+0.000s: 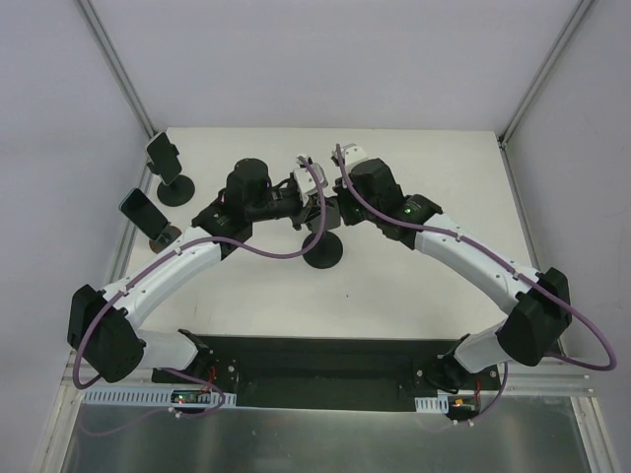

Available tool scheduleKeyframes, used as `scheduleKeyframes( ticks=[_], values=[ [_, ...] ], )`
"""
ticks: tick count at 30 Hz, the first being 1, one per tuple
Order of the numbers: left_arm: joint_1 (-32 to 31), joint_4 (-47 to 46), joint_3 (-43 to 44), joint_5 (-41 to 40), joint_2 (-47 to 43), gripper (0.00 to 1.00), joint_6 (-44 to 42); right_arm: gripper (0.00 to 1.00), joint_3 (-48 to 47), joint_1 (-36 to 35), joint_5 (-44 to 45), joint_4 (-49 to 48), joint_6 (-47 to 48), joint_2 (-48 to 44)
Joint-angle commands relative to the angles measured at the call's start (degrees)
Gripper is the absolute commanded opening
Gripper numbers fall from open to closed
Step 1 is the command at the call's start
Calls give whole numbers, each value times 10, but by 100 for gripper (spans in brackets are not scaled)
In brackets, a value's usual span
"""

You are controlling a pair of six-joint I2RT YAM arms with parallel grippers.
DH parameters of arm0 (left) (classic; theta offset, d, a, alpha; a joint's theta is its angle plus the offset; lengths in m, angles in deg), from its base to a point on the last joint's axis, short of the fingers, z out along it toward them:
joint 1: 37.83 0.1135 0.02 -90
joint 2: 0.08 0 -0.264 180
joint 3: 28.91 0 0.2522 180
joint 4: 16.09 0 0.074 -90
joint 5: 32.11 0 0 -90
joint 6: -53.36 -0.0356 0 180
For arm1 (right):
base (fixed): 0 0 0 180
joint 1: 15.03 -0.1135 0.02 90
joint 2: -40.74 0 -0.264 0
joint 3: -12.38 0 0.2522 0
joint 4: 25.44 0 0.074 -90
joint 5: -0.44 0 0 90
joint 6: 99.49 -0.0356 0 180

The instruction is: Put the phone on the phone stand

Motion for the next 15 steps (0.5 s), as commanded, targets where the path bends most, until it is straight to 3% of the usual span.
scheduleKeyframes(
  ticks=[1, 7, 9, 15],
  values=[
    [29, -41, -26, -9, -3, 0, -37, 1, -25, -2, -58, -34, 0, -22],
    [74, -29, -17, 199, 17, 0, -51, 0, 4, 71, -231, -73, 29, -30],
    [75, -25, -12, 186, 22, 0, -59, 0, 2, 86, -270, -71, 37, -27],
    [79, -5, 9, 129, 40, 0, -65, 1, -5, 92, -267, -52, 50, -31]
  ],
)
